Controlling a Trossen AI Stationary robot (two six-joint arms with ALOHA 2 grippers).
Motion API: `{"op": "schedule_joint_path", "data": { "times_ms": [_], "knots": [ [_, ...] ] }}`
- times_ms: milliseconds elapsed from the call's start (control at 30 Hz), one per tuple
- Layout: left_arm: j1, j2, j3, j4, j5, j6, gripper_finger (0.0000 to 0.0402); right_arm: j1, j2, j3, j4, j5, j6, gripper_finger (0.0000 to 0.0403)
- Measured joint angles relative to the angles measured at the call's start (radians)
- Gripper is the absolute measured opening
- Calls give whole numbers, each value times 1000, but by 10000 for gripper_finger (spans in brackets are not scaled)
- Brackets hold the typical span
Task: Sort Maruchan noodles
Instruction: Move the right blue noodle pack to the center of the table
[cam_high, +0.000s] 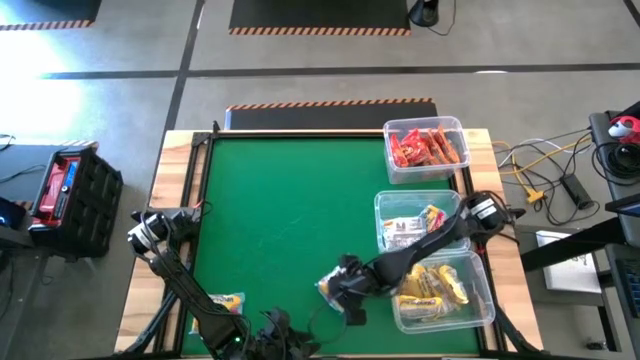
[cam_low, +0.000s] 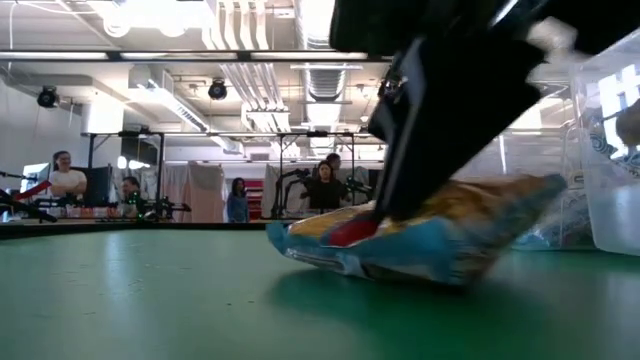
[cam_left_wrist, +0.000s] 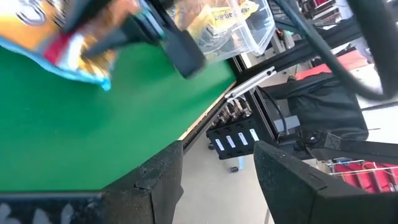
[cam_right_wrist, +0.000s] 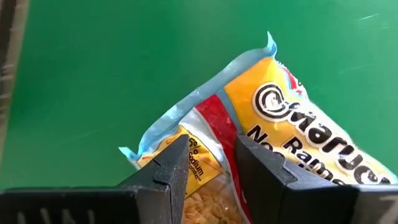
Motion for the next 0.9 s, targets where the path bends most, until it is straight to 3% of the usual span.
{"op": "schedule_joint_path", "data": {
  "times_ms": [200, 333, 567, 733, 900],
  "knots": [
    [1, 0, 0, -43, -1, -10, 181, -103, 1, -1, -2, 17, -81, 118],
    [1, -8, 0, -180, -35, -83, 181, -172, 1, -2, 0, 17, -106, 118],
    [0, -72, 0, -696, -202, -393, 181, -283, 1, 7, 10, 17, -190, 118],
    [19, -113, 0, -1067, -211, -526, 181, -362, 2, 23, 81, 16, -226, 118],
    [32, -153, -11, -1300, -176, -585, 181, -433, 3, 54, 108, 14, -216, 118]
  ]
}}
